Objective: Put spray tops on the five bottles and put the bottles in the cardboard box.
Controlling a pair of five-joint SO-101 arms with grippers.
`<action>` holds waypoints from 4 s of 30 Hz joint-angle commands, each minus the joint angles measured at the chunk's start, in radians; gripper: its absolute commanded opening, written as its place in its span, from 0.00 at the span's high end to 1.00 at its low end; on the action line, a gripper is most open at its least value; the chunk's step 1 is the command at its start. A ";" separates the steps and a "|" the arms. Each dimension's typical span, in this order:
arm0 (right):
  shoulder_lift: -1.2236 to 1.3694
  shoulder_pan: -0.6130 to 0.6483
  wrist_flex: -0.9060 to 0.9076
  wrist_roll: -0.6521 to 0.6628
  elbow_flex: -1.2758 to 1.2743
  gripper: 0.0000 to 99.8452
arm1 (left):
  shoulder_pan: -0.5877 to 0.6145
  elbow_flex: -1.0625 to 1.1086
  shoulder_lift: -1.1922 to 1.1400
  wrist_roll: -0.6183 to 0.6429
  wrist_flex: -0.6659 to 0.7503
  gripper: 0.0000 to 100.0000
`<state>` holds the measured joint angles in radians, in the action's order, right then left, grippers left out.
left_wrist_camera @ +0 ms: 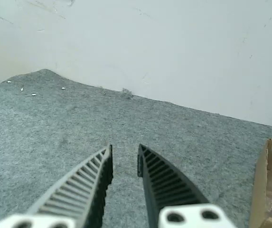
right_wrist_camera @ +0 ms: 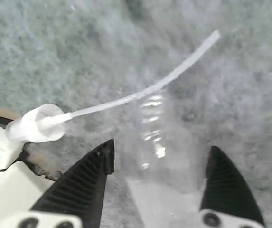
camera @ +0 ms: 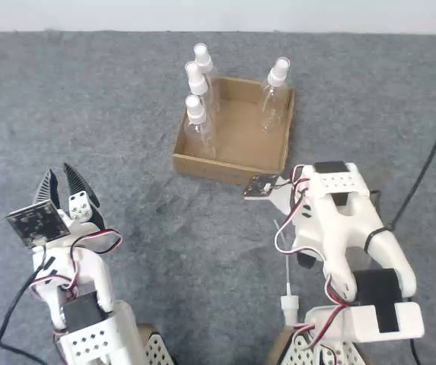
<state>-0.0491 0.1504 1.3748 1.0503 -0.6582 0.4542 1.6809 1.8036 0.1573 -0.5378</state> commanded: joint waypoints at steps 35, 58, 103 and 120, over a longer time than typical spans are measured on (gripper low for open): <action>-0.611 0.013 0.105 -0.535 0.002 0.97 | -0.002 -0.007 0.005 0.003 0.035 0.92; -0.862 0.013 -0.292 -1.172 -0.114 0.97 | -0.002 -0.007 0.005 0.003 0.035 0.92; -0.862 -0.437 -0.805 -1.401 -0.460 0.97 | -0.821 -0.154 -0.003 -0.109 -0.414 0.70; -0.862 -0.437 -0.805 -1.401 -0.463 0.97 | -1.117 -0.323 -0.451 -0.072 -0.374 0.70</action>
<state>-0.8669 -0.2777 0.5999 -0.3399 -1.1308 -0.5984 1.4722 1.5551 0.0315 -0.9828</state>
